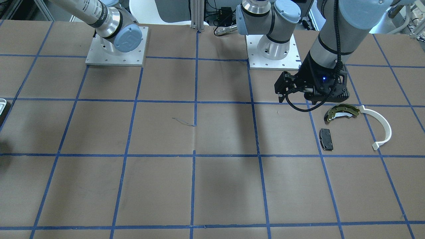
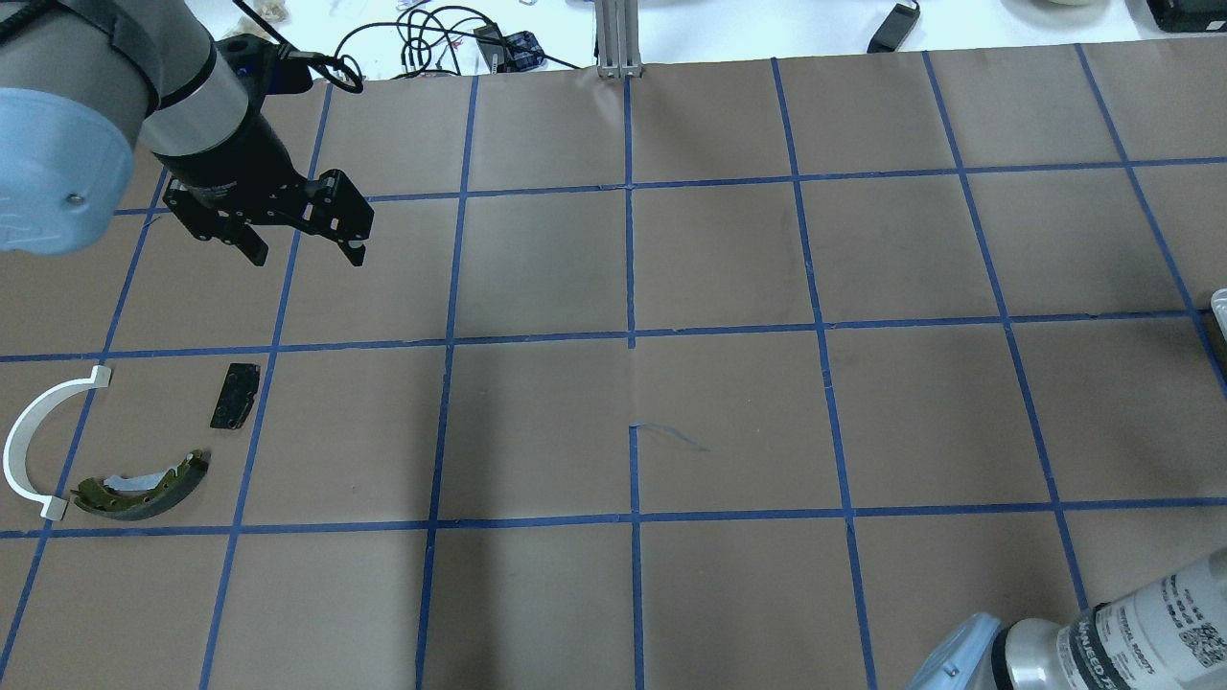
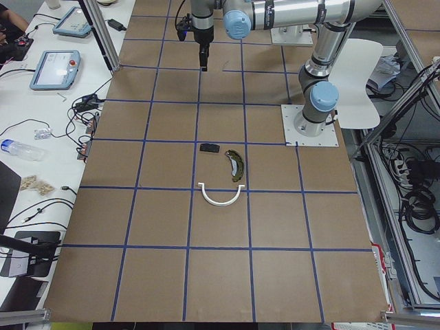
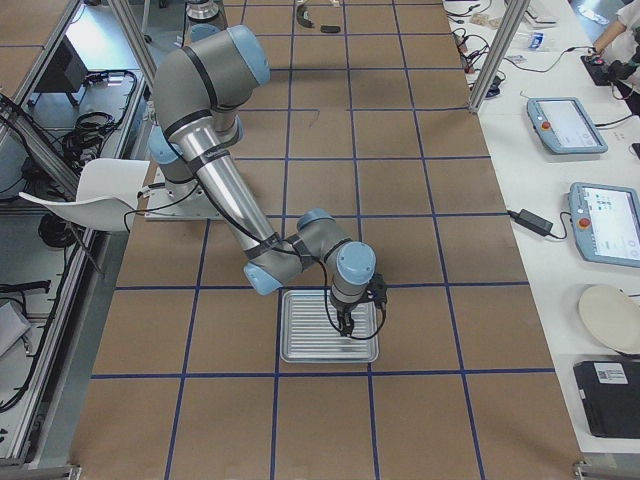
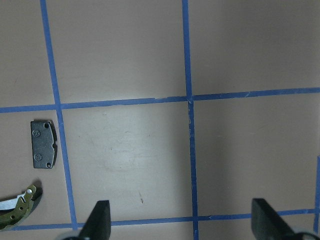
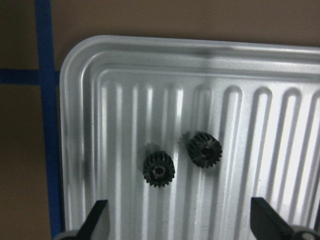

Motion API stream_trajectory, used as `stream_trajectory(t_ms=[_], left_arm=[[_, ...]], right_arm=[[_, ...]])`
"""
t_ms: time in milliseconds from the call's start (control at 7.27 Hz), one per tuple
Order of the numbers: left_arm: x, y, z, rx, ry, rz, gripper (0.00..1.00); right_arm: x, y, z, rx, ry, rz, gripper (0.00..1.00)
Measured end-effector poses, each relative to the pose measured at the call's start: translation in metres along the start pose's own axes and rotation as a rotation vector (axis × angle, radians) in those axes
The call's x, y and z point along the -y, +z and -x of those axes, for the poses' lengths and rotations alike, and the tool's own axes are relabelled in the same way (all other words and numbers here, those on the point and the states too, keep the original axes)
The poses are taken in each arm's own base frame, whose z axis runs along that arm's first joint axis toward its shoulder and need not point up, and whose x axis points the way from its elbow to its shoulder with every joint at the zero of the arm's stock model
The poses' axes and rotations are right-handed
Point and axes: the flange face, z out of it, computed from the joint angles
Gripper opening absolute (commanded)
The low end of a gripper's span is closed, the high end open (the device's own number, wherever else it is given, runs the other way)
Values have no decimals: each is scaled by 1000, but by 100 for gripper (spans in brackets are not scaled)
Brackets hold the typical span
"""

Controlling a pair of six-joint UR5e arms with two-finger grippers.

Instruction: Place bearing gear from tray to pile

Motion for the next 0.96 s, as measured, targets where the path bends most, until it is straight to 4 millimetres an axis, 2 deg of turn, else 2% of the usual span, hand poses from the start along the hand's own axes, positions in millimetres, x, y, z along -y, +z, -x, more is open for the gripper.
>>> stream_trajectory(t_ms=[138, 275, 413, 688, 963], left_arm=[[0, 0, 0, 0, 0, 0, 100], [0, 0, 0, 0, 2, 1, 100], [0, 1, 0, 1, 5, 1, 100], [0, 1, 1, 5, 12, 2, 100], [0, 1, 2, 8, 14, 3, 100]], right_arm=[[2, 5, 1, -17, 53, -13, 92], [3, 9, 3, -35, 90, -27, 78], [2, 12, 5, -43, 125, -35, 78], [2, 15, 7, -38, 169, -41, 63], [4, 16, 9, -27, 175, -51, 54]])
